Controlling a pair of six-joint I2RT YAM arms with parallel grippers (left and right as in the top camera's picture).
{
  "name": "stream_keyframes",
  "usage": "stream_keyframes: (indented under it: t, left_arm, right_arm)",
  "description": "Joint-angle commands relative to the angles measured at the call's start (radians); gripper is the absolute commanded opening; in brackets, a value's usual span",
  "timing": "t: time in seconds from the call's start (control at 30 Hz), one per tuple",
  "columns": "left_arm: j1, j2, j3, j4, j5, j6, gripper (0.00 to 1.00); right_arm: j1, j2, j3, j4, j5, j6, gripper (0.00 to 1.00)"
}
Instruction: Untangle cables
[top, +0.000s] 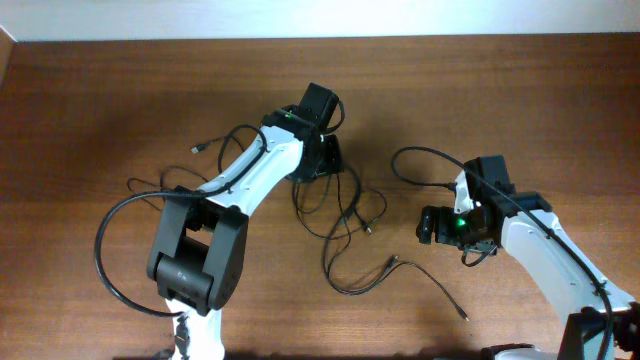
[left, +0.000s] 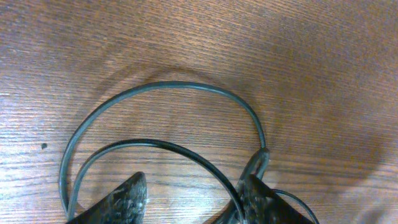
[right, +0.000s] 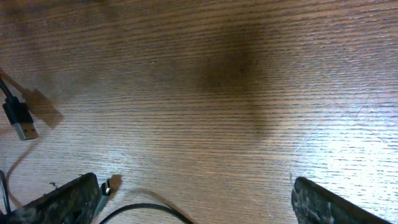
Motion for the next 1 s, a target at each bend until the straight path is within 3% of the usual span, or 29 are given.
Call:
stream_keyframes:
  t: [0.0, 0.13, 0.23, 0.37, 0.47, 0.73, 0.97]
  left_arm:
    - [-0.005, 0.011, -0.010, 0.003, -0.050, -0.008, 0.61]
    - [-0.006, 0.012, -0.011, 0.002, -0.054, -0.026, 0.54]
    - [-0.009, 0.012, -0.024, 0.002, -0.055, -0.137, 0.54]
    - [-0.009, 0.012, -0.029, 0.005, -0.054, -0.371, 0.47]
    - [-0.009, 0.012, -0.029, 0.005, -0.055, -0.433, 0.48]
    - [-0.009, 0.012, -0.029, 0.045, -0.071, -0.436, 0.54]
    - [-0.009, 0.012, -0.029, 0.058, -0.077, -0.436, 0.49]
  right_arm:
    - [-0.004, 0.003, -0.005, -0.001, 0.009, 0.000, 0.98]
    - [-0.004, 0.003, -0.005, 0.000, 0.009, 0.000, 0.99]
    - [-0.004, 0.003, -0.005, 0.000, 0.009, 0.000, 0.98]
    - [-0.004, 0.003, -0.005, 0.000, 0.009, 0.000, 0.98]
    - [-0.004, 0.003, -0.005, 0.000, 0.009, 0.000, 0.98]
    - [-0.004, 0.003, -0.005, 0.000, 0.009, 0.001, 0.98]
    - [-0.004, 0.003, -0.005, 0.000, 0.009, 0.001, 0.98]
